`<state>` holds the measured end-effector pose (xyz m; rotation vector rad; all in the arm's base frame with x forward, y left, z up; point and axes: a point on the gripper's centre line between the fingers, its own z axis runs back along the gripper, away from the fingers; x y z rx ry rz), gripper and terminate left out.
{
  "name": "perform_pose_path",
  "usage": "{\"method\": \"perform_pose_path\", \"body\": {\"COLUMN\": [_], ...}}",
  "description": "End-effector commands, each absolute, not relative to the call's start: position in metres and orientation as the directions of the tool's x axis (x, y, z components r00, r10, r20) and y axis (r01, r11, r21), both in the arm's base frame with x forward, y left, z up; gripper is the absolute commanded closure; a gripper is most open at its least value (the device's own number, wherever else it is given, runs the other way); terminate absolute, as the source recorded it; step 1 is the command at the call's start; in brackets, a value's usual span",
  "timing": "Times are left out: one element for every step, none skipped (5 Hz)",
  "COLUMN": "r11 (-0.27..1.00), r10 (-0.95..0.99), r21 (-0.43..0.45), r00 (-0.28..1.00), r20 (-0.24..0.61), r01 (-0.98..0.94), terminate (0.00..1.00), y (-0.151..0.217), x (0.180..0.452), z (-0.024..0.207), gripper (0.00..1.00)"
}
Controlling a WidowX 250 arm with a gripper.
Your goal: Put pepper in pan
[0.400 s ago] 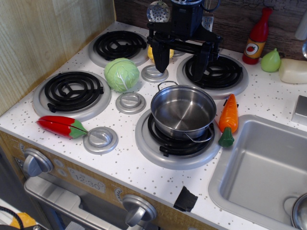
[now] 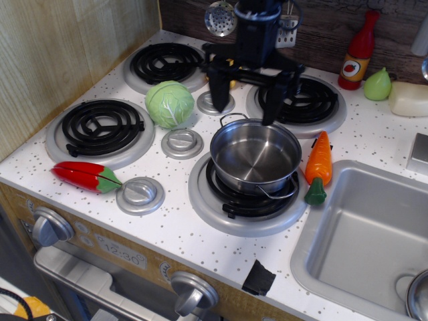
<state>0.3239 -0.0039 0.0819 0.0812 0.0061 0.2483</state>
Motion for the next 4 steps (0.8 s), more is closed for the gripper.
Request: {"method": "perform_pose_path", "body": {"r11": [0.829,0.662,0.505,0.387], "r10": [0.535,0.717,0.843,0.897], "r21": [0.114,0.094,0.066,0.056], "r00": [0.836,0.665,0.508,0.39], "r20": [0.124,0.209,0.177,0.211], "r01": [-0.547,-0.744,-0.861,-0.92], "terminate": [0.0,0.0,0.0,0.0], "y": [0.025,0.035,0.05,0.069], "x": [0.299,0.277,0.257,0.249], "z": [0.105,0.096,0.094,0.09], "gripper": [0.0,0.0,0.0,0.0]}}
